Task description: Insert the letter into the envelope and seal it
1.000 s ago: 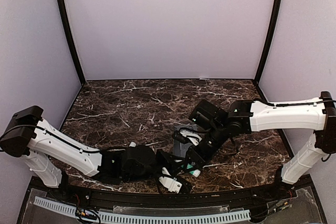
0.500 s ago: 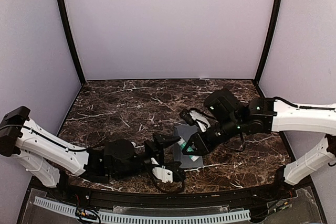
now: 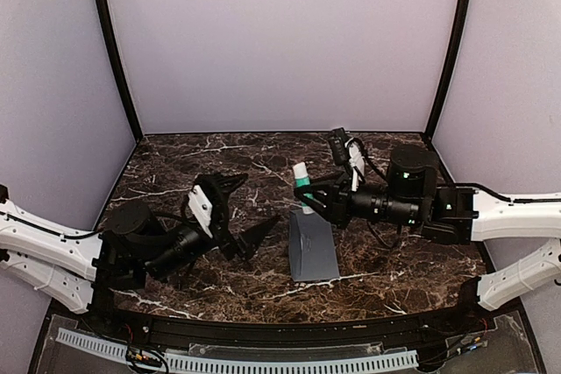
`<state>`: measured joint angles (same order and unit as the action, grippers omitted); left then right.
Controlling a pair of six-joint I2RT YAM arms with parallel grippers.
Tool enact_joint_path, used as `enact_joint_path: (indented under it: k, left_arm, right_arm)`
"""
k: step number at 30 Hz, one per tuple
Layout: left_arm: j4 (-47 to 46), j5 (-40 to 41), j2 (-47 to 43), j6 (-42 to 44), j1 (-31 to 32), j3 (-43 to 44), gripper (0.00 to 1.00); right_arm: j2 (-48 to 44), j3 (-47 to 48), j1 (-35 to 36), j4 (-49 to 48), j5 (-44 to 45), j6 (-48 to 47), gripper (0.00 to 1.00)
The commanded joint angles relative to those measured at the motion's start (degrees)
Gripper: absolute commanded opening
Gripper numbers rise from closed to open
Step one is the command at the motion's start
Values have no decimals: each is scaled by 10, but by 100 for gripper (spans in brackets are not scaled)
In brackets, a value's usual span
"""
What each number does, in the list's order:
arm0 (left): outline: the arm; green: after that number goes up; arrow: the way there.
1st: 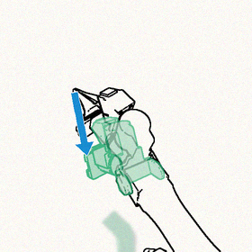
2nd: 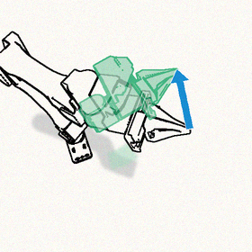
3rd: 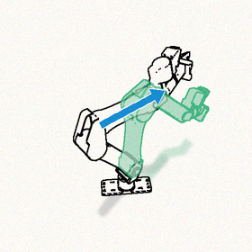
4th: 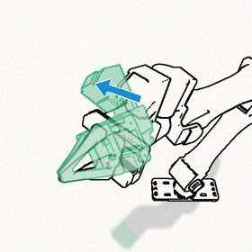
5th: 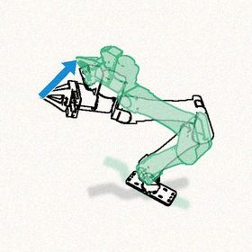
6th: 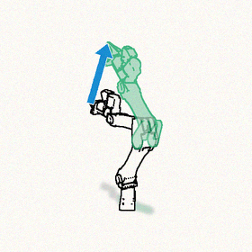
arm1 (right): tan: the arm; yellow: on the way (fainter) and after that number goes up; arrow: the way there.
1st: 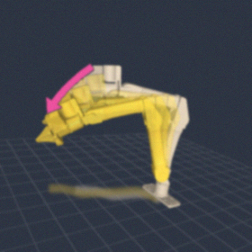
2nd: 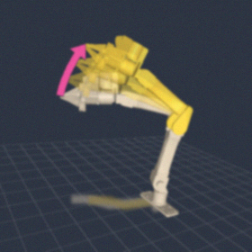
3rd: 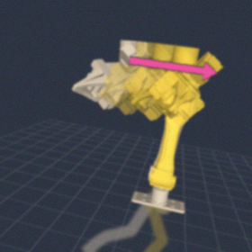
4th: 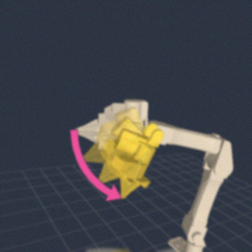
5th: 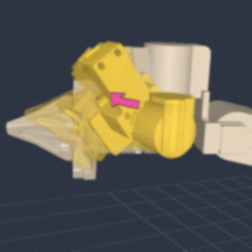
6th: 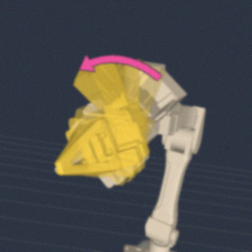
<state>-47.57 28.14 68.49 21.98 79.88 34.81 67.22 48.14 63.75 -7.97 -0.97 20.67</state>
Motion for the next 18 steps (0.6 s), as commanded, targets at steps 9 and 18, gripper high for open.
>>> enact_joint_path:
  k: [9, 18]
  left_arm:
    - [-26, -398, -112, -329, -112, -97, 76]
    - [-90, -506, -89, -354, -122, -108, 68]
  right_arm:
    - [32, -48, 36, -392, -152, -49, 0]
    - [94, -12, 89, -462, -184, -45, 0]
